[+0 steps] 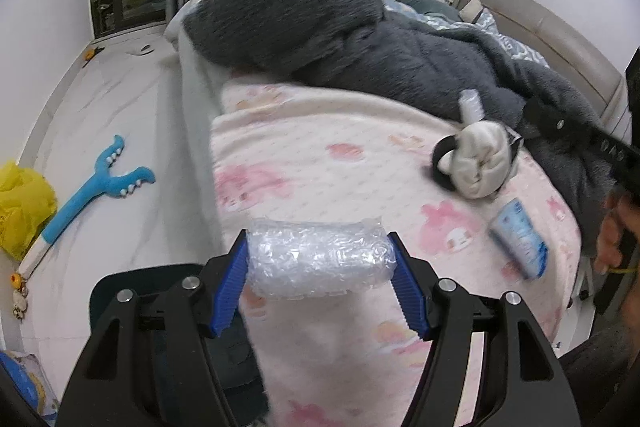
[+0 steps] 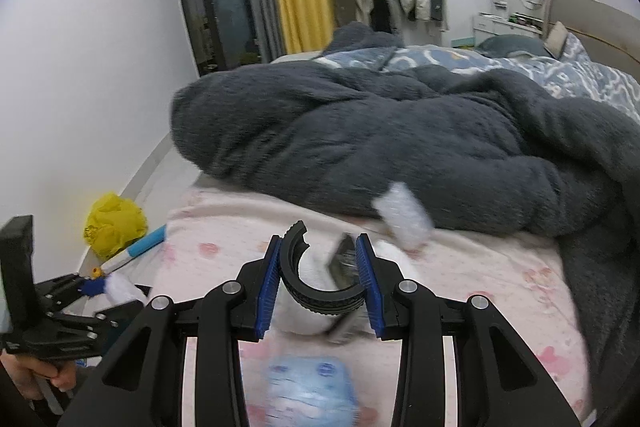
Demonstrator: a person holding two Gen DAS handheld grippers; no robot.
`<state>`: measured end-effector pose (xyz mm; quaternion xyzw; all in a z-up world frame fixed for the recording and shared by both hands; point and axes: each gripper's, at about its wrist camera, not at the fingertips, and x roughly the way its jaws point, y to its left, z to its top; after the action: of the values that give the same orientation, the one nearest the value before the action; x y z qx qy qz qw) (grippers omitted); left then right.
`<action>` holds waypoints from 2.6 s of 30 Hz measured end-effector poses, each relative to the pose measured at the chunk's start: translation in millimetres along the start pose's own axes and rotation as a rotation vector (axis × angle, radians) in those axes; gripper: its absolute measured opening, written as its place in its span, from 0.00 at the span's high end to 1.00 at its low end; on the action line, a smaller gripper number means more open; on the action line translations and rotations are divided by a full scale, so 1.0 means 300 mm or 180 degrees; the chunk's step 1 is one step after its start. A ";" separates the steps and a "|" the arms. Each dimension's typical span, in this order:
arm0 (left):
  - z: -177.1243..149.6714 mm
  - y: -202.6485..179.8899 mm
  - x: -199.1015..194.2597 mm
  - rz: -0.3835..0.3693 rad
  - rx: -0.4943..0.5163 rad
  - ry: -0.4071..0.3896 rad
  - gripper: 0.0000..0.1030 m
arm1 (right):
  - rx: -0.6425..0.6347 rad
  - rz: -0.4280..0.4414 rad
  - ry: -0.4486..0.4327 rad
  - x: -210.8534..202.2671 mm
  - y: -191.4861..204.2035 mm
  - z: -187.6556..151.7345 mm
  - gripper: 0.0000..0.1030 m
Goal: Collect trash
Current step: 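Carry both items over the teal bin while the left tool drops the bubble wrap, then open the right tool to drop the black piece into the bin, then withdraw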
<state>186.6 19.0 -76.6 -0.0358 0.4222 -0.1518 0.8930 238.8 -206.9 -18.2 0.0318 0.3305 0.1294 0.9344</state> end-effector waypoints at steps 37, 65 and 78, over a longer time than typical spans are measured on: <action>-0.379 0.554 0.070 0.0565 -0.0589 0.1229 0.33 | -0.0771 0.1312 0.0738 0.270 0.837 -0.117 0.63; -0.398 0.707 -0.163 0.0498 -0.0804 0.0590 0.29 | -0.0936 0.1214 0.1708 0.565 1.073 -0.359 0.63; -0.317 0.723 -0.314 0.0451 -0.0821 0.0065 0.44 | -0.1056 0.1155 0.2127 0.661 1.135 -0.484 0.63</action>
<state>109.8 259.8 -109.1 -0.1187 0.4487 -0.0333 0.8851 221.1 169.8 -202.9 -0.1052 0.5793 0.3467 0.7302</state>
